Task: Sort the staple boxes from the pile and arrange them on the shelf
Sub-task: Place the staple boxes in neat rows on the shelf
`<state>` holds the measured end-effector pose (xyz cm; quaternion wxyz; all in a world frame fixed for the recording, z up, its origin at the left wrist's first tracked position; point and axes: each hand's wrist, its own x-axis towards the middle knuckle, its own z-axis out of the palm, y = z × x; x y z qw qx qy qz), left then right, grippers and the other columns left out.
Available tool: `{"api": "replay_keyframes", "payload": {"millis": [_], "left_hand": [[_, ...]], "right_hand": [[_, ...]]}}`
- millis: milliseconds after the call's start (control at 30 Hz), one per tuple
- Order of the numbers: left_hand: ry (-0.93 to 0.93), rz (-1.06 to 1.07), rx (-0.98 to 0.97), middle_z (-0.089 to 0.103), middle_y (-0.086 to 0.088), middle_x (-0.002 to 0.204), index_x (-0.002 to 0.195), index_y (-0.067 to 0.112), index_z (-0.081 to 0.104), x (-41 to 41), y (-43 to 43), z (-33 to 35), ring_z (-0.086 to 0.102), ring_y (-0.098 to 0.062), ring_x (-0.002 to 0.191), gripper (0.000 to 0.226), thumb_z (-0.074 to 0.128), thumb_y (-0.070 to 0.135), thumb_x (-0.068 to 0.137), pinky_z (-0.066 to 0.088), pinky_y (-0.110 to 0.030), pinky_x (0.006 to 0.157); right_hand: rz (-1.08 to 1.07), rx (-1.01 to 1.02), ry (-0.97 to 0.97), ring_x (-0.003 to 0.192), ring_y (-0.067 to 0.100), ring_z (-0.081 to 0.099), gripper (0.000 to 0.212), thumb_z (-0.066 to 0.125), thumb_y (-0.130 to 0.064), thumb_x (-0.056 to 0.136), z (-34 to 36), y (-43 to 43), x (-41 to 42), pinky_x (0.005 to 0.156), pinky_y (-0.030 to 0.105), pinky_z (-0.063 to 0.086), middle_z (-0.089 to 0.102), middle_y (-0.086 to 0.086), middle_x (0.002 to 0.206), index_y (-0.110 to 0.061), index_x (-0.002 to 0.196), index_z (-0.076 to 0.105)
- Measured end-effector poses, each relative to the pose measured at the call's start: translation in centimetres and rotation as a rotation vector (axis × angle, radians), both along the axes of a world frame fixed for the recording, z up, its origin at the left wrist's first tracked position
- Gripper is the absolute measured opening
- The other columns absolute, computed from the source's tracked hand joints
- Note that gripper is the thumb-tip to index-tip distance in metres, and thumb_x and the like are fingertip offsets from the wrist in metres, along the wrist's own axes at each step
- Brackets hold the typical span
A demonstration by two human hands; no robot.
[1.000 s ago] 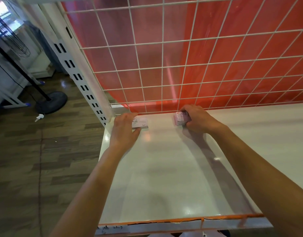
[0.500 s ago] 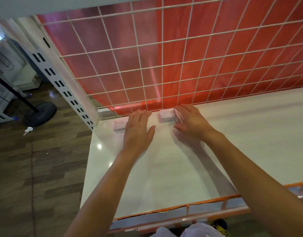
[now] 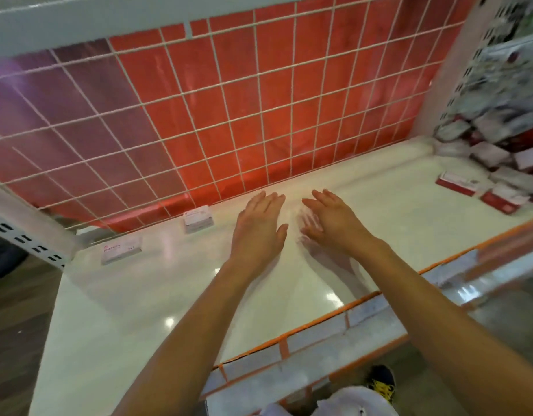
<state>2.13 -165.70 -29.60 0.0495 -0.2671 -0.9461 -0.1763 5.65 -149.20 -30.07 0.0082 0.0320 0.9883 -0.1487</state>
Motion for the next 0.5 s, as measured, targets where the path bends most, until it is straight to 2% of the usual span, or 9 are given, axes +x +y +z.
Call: {"api": "replay_keyframes", "payload": {"millis": [500], "left_hand": [[-0.003, -0.051, -0.108, 0.024, 0.008, 0.157, 0.149, 0.028, 0.025, 1.9, 19.8, -1.4, 0.016, -0.016, 0.146, 0.060, 0.050, 0.040, 0.096, 0.013, -0.032, 0.117]], "right_hand": [[-0.014, -0.017, 0.010, 0.144, 0.025, 0.012, 0.063, 0.056, -0.041, 0.090, 0.3, 17.4, 3.5, 0.118, 0.038, 0.011, 0.020, 0.008, 0.156, -0.020, 0.145, 0.032]]}}
